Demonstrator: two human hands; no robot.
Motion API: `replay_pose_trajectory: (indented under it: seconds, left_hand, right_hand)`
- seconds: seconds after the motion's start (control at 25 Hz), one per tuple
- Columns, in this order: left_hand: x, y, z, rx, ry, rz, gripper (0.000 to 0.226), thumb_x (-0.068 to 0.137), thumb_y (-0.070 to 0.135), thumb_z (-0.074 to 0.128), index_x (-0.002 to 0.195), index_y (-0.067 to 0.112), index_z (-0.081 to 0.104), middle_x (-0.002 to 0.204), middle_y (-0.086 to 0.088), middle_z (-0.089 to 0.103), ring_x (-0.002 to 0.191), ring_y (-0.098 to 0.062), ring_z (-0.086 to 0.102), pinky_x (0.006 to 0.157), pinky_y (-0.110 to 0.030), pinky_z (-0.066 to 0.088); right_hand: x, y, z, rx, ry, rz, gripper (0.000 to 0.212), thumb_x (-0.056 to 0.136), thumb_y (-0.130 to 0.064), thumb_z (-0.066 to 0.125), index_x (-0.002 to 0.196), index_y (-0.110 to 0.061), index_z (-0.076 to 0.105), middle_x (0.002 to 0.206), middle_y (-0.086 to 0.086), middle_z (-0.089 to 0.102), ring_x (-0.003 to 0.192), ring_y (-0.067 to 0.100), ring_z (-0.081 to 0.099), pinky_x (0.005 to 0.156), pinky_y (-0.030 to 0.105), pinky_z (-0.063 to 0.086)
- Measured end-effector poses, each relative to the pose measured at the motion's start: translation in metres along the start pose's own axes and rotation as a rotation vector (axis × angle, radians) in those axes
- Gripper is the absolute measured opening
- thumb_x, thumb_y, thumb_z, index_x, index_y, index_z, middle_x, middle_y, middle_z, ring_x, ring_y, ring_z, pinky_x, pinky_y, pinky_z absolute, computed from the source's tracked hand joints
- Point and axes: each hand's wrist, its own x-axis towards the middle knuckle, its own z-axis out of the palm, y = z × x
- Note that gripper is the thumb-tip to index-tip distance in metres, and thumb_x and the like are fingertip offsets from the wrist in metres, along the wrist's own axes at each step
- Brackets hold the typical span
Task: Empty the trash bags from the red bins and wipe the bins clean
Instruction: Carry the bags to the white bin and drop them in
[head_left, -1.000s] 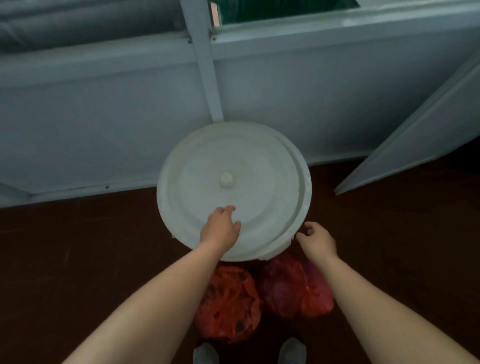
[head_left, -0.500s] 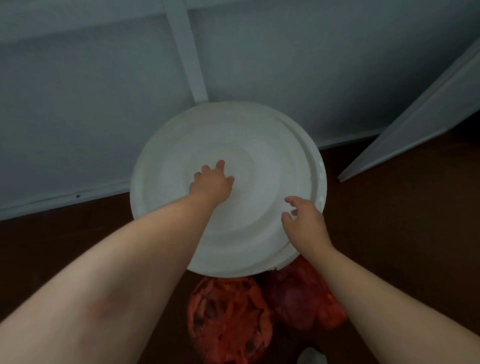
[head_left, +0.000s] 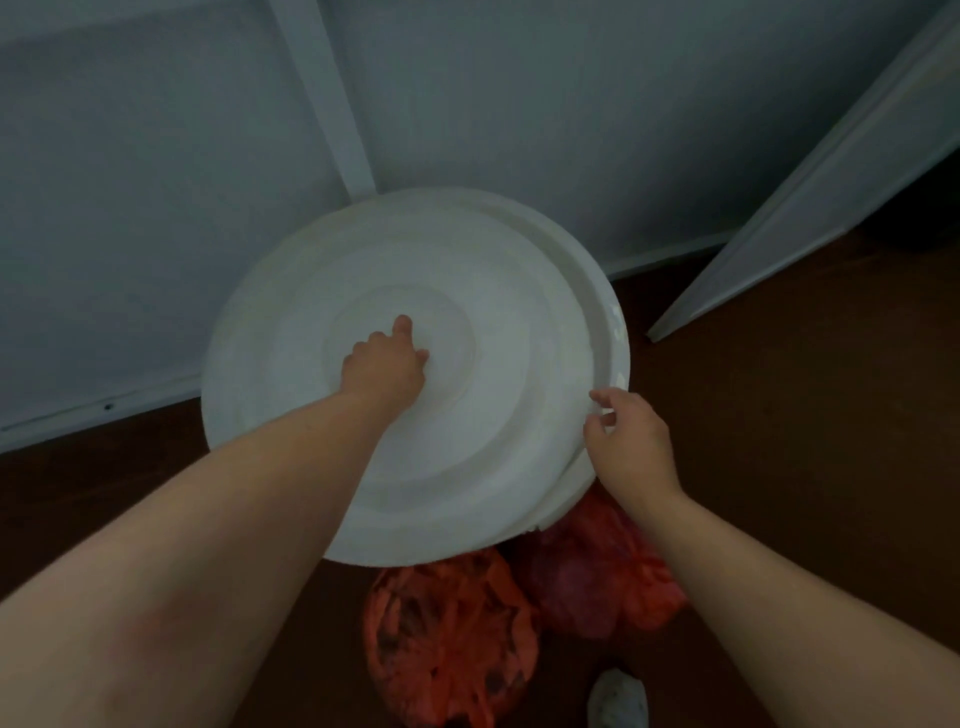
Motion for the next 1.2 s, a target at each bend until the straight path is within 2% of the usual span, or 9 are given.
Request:
replay_pose_trajectory:
  seconds: [0.16, 0.4, 0.6, 0.76, 0.92, 1.2]
  left_hand:
    - [-0.032, -0.025, -0.006, 0.044, -0.031, -0.049, 0.051, 0.104, 0.043, 0.041, 0.146, 0.016, 0.029, 0.122, -0.025, 0.056, 0.111, -0.045, 0.055, 0.089, -0.047, 0.045]
    - [-0.100, -0.064, -0.001, 0.063, -0.081, -0.121, 0.050, 0.104, 0.045, 0.040, 0.142, 0.016, 0.030, 0.118, -0.026, 0.056, 0.108, -0.047, 0.056, 0.088, -0.049, 0.047]
    - [-0.139, -0.087, 0.015, 0.078, -0.086, -0.180, 0.050, 0.103, 0.046, 0.041, 0.139, 0.013, 0.032, 0.116, -0.029, 0.056, 0.105, -0.049, 0.057, 0.087, -0.049, 0.047]
    - [-0.159, -0.107, 0.025, 0.076, -0.049, -0.211, 0.047, 0.102, 0.047, 0.043, 0.130, 0.011, 0.033, 0.109, -0.032, 0.057, 0.099, -0.053, 0.058, 0.084, -0.052, 0.048]
    - [-0.169, -0.122, 0.044, 0.052, 0.004, -0.214, 0.047, 0.101, 0.048, 0.045, 0.127, 0.010, 0.034, 0.102, -0.034, 0.057, 0.095, -0.054, 0.059, 0.081, -0.053, 0.049]
    - [-0.168, -0.131, 0.057, 0.032, 0.089, -0.204, 0.048, 0.100, 0.048, 0.048, 0.126, 0.009, 0.038, 0.102, -0.036, 0.059, 0.094, -0.053, 0.060, 0.078, -0.052, 0.047]
  right_hand:
    - [-0.018, 0.013, -0.019, -0.032, 0.012, 0.077, 0.039, 0.098, -0.016, 0.055, 0.137, -0.016, 0.058, 0.125, 0.003, 0.059, 0.104, 0.017, 0.058, 0.088, 0.028, 0.045]
    - [-0.045, 0.040, -0.043, -0.175, 0.043, 0.169, 0.045, 0.099, -0.028, 0.056, 0.143, -0.020, 0.051, 0.136, 0.004, 0.055, 0.123, 0.023, 0.054, 0.103, 0.043, 0.048]
    - [-0.068, 0.094, -0.051, -0.280, -0.164, 0.358, 0.077, 0.093, -0.049, 0.063, 0.156, -0.020, 0.029, 0.156, 0.012, 0.036, 0.140, 0.032, 0.040, 0.112, 0.048, 0.038]
    - [-0.088, 0.131, -0.030, -0.302, -0.304, 0.434, 0.089, 0.086, -0.059, 0.067, 0.157, -0.024, 0.025, 0.155, 0.013, 0.036, 0.138, 0.035, 0.041, 0.111, 0.049, 0.039]
    - [-0.100, 0.161, 0.012, -0.407, -0.351, 0.416, 0.084, 0.086, -0.057, 0.067, 0.155, -0.027, 0.030, 0.153, 0.013, 0.039, 0.139, 0.034, 0.041, 0.110, 0.046, 0.040]
    - [-0.088, 0.192, 0.043, -0.344, -0.193, 0.357, 0.036, 0.094, -0.024, 0.065, 0.126, -0.009, 0.062, 0.122, 0.021, 0.061, 0.113, 0.039, 0.058, 0.090, 0.038, 0.048]
